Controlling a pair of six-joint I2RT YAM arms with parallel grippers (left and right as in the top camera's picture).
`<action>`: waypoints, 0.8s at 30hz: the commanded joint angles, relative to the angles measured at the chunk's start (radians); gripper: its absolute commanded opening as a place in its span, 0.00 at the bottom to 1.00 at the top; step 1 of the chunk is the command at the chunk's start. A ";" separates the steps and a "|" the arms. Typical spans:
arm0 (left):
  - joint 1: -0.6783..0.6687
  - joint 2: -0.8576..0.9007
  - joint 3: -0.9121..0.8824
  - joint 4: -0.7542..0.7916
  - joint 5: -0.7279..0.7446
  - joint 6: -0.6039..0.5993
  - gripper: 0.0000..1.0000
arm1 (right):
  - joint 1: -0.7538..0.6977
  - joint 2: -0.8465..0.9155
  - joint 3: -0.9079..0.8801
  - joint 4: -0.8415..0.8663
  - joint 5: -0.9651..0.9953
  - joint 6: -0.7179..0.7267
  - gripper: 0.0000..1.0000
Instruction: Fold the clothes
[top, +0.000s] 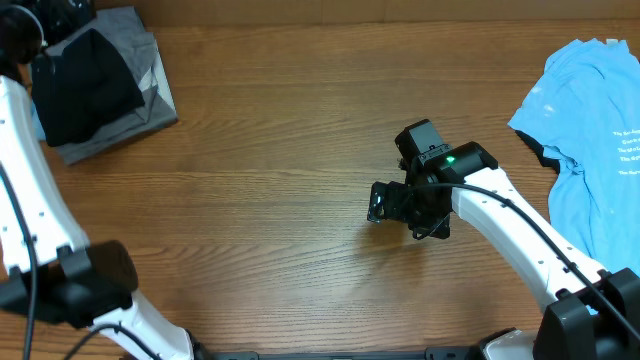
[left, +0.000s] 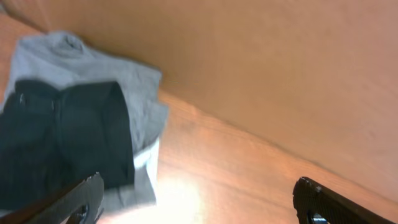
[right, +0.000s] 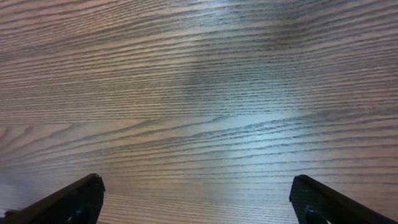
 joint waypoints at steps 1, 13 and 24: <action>0.006 -0.156 0.015 -0.134 0.059 -0.007 1.00 | -0.002 -0.062 0.037 -0.004 -0.003 0.007 1.00; 0.005 -0.522 0.013 -0.582 0.021 0.063 1.00 | -0.002 -0.706 0.130 -0.038 0.096 0.088 1.00; 0.005 -0.833 -0.305 -0.581 0.015 0.115 1.00 | -0.002 -1.035 -0.064 -0.075 0.237 0.195 1.00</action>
